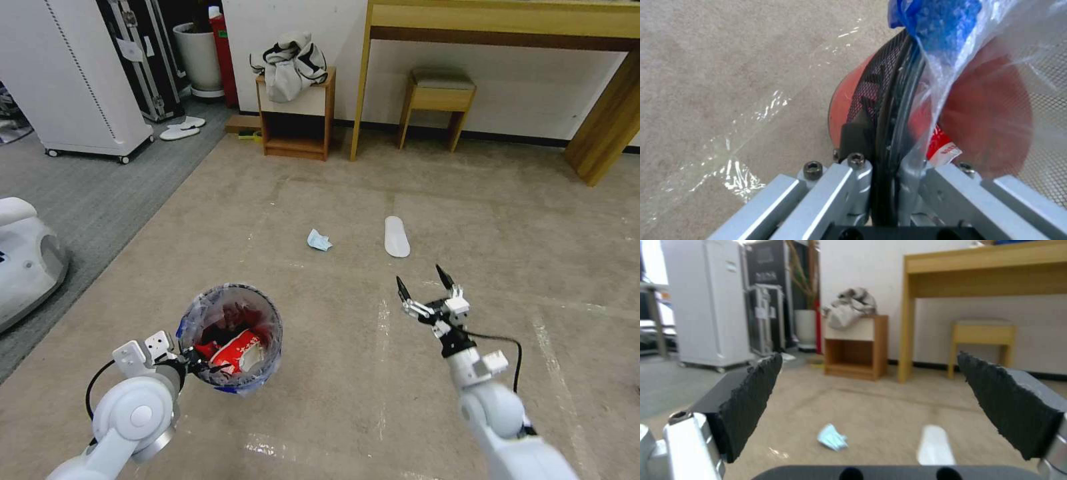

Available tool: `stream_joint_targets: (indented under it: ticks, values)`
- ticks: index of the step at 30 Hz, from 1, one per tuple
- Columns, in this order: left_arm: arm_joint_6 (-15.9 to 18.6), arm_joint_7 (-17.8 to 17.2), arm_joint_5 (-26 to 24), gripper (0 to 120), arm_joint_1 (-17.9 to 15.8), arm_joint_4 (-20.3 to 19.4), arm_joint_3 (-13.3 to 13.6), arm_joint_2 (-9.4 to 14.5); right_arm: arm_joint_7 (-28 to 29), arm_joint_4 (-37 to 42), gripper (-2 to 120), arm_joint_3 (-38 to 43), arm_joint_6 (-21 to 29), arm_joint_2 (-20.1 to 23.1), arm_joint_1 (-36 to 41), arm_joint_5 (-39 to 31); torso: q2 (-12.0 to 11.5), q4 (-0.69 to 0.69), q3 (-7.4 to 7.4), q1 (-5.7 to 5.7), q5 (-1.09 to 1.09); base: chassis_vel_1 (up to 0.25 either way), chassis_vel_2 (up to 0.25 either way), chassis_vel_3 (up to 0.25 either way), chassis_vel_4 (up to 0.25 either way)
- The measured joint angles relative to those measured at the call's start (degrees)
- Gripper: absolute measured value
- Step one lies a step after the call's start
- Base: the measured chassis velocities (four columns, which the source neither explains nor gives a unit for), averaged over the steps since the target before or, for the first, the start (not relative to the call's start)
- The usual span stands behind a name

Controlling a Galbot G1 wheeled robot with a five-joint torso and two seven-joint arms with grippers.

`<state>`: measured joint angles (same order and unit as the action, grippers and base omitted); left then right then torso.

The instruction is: Pick up the trash bin and place the garbage on the floor into it.

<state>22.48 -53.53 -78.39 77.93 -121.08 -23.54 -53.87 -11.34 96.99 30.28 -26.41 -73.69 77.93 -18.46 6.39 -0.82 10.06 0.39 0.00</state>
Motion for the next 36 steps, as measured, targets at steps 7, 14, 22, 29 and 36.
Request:
stream_joint_targets:
  ticks: [7, 14, 22, 29, 36]
  values:
    - [-0.1, 0.1, -0.1, 1, -1.4, 0.1, 1.4, 0.3, -0.6, -1.3, 100, 4.4, -3.5, -2.5, 3.5, 2.9, 0.0, 0.00, 0.00, 0.00, 0.00, 0.000, 0.000, 0.000, 0.000]
    - [0.3, 0.9, -0.3, 1, -2.9, 0.9, 2.3, 0.3, -0.7, -2.0, 100, 7.3, -5.6, -4.4, 4.8, 3.0, 0.0, 0.00, 0.00, 0.00, 0.00, 0.000, 0.000, 0.000, 0.000]
    - [0.5, 1.1, -0.6, 1, -3.4, 1.3, 2.9, 0.5, -1.6, -3.3, 100, 8.1, -6.9, -5.1, 4.8, 3.3, 0.0, 0.00, 0.00, 0.00, 0.01, 0.000, 0.000, 0.000, 0.000]
    - [0.5, 1.1, -0.7, 1, -3.7, 1.6, 3.0, 0.8, -2.2, -5.0, 100, 8.1, -8.2, -5.5, 4.3, 4.1, 0.0, 0.00, -0.01, -0.01, 0.00, -0.067, 0.046, 0.050, -0.061]
    - [0.5, 1.1, -1.0, 1, -4.2, 1.9, 3.0, 1.1, -2.4, -5.7, 100, 7.5, -8.2, -5.6, 3.5, 4.6, 0.0, 0.00, 0.02, 0.01, 0.02, -0.158, 0.155, 0.157, -0.160]
